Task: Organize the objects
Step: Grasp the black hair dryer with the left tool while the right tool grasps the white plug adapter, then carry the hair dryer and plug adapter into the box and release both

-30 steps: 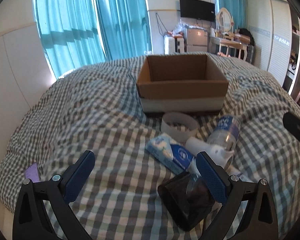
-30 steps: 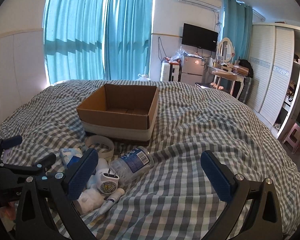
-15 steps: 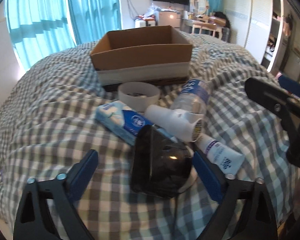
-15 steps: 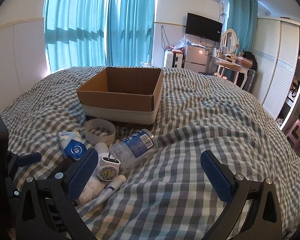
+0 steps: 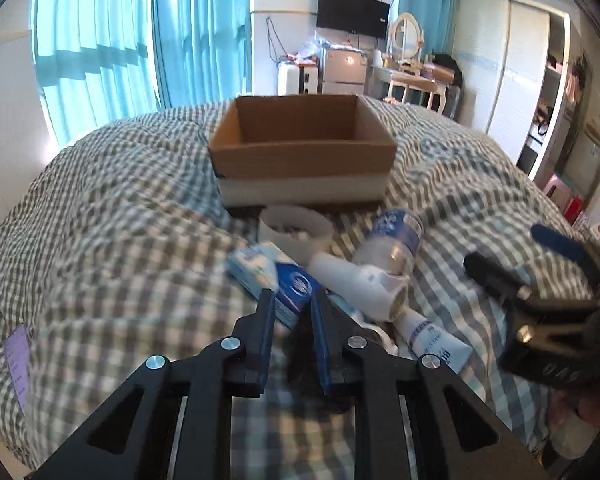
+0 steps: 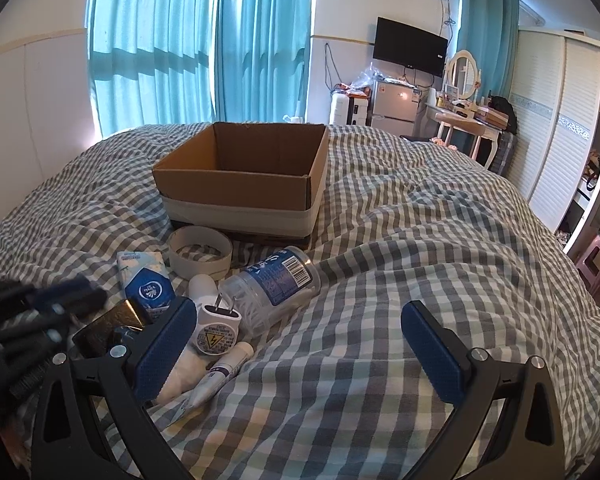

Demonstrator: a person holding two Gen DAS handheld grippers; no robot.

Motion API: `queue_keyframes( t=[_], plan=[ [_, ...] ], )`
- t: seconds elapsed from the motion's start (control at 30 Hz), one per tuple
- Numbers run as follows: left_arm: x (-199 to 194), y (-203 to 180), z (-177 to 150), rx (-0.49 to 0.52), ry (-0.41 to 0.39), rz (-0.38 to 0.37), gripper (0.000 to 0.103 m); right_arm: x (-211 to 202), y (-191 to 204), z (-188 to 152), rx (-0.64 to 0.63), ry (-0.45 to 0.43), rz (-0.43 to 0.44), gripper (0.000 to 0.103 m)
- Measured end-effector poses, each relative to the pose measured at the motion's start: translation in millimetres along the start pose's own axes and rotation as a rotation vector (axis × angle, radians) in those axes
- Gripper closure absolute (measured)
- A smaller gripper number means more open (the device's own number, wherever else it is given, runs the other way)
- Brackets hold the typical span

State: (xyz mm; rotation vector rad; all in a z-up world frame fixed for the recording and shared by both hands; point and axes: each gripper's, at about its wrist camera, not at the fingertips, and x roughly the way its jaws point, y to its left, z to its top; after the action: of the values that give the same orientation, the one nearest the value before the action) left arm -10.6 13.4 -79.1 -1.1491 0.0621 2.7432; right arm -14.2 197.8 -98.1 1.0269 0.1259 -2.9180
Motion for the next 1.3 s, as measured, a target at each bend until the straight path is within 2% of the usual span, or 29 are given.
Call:
queue_keyframes(
  t=[0.07,0.17,0.27,0.37,0.4,0.53,0.57,0.6,0.77,0.93,1.1,1.3],
  plan=[
    [4.3,7.0,0.0,-0.015,0.024,0.002,0.086,6.1,3.5,-0.1,-0.004,0.022,0.015,0.0],
    [12.8,13.3,-5.6,-0.038,0.066,-0.034,0.086,18.6,11.3,0.8,-0.017,0.057,0.053,0.0],
    [13.9,8.8,-9.6,-0.019,0.068,-0.046,0.086,39.7,18.9,2.4,-0.029,0.12,0.085,0.003],
    [8.8,8.8,-9.2,-0.002,0.051,-0.045,0.083,68.1,26.3,2.1,-0.025,0.223,0.134,0.011],
    [7.6,9.8,-9.3,0.0,0.048,-0.04,0.081,73.9,27.2,1.2,-0.023,0.24,0.147,0.017],
    [7.2,14.2,-10.4,-0.009,0.047,-0.041,0.046,98.9,34.8,-3.1,-0.014,0.322,0.225,0.042],
    [6.9,14.8,-10.7,-0.013,0.044,-0.046,0.045,98.9,35.2,-5.2,-0.013,0.324,0.237,0.047],
    [6.2,13.5,-10.6,-0.013,0.047,-0.05,0.045,97.3,35.5,-6.7,-0.012,0.314,0.25,0.057],
    [3.6,4.9,-10.3,0.01,0.048,-0.056,0.039,56.7,19.7,-7.0,0.02,0.194,0.251,0.058],
    [2.9,-12.1,-9.5,0.036,0.029,-0.084,0.036,17.3,-1.9,-2.0,0.009,0.084,0.17,0.059],
    [3.1,-25.2,-6.1,0.054,0.015,-0.106,0.035,-8.2,-21.3,1.2,0.003,0.017,0.096,0.059],
    [9.9,-44.4,-9.0,0.101,0.035,-0.176,0.034,-25.0,-38.7,8.4,0.007,-0.031,0.057,0.059]
  ],
)
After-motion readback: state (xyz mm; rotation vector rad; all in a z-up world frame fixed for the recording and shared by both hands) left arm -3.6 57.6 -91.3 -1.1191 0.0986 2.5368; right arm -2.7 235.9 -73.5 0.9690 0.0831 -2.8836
